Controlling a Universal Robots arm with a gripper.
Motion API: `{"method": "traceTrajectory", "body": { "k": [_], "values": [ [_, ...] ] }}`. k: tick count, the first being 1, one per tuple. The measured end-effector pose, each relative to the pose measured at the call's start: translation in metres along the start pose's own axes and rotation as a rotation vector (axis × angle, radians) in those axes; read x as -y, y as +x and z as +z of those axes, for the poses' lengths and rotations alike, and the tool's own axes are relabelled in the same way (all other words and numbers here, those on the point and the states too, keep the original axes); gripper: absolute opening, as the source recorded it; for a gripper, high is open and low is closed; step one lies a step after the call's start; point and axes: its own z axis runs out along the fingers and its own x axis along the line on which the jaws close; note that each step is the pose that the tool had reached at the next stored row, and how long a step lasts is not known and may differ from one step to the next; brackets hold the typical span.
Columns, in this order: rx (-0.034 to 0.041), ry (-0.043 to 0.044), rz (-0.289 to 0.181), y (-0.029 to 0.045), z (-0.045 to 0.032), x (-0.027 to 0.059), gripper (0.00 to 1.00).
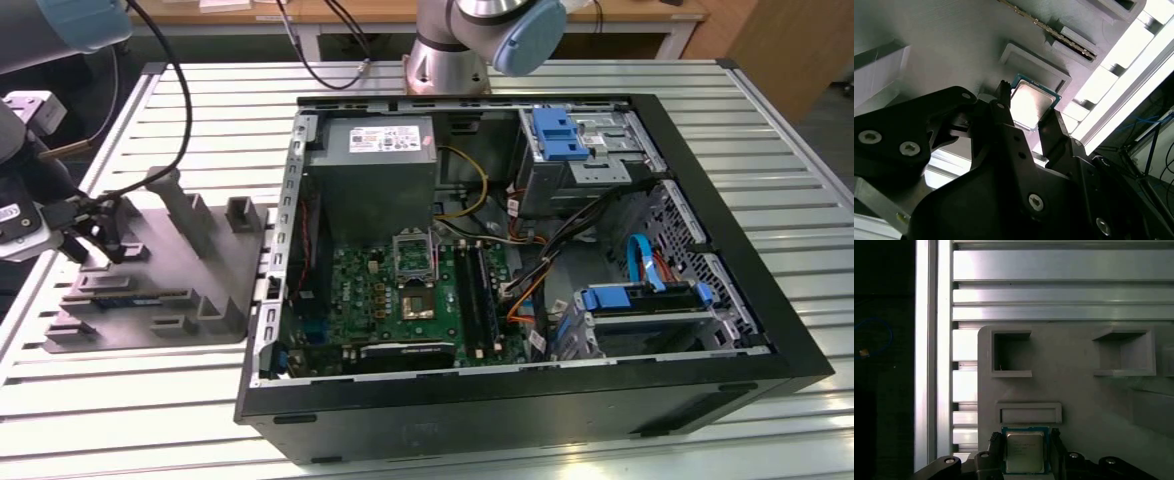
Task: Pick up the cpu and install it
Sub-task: 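Pick up the cpu and move it towards the insertion slot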
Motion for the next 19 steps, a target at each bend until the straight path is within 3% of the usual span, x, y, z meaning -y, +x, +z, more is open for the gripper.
{"method": "traceTrajectory", "body": {
  "k": [16,19],
  "values": [
    [0.0000,0.0000,0.000,-0.0001,-0.0043,-0.0002,0.47],
    [0.0002,-0.0001,0.001,-0.0001,-0.0087,-0.0005,0.47]
  ]
}}
